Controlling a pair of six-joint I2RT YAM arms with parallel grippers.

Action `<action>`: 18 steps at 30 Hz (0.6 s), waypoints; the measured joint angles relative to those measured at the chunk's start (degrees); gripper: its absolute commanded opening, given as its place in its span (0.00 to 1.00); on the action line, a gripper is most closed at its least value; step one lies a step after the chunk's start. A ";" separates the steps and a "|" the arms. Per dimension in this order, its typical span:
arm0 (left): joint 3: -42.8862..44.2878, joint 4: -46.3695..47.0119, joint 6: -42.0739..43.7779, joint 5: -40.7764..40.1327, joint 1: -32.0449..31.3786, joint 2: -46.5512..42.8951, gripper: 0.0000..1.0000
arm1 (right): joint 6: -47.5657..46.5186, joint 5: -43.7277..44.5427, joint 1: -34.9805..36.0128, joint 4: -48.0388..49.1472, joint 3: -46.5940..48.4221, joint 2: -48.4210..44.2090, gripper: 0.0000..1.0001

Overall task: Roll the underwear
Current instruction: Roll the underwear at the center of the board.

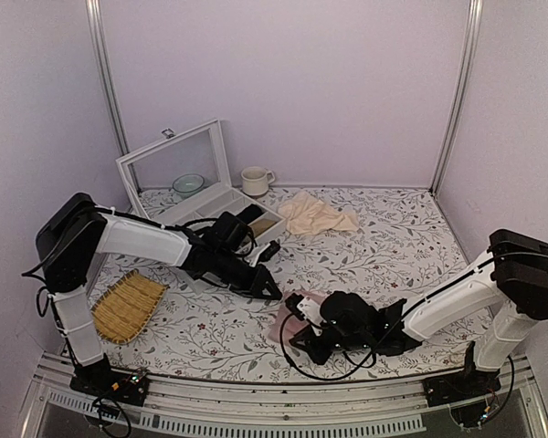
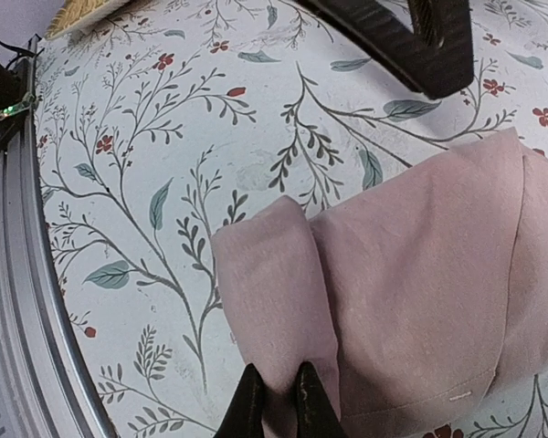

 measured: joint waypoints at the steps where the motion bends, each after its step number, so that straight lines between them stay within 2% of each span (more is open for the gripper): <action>1: 0.46 0.17 -0.20 0.13 0.00 0.09 0.19 | 0.63 -0.66 -0.24 0.63 -0.61 -0.28 0.00; 10: 3.13 0.13 -1.03 0.66 0.00 1.79 0.19 | 7.56 -7.54 -3.41 8.50 -5.79 -1.29 0.00; 18: 4.39 -1.05 -0.61 0.66 0.00 2.16 0.19 | 12.76 -9.66 -4.02 12.76 -6.82 0.17 0.00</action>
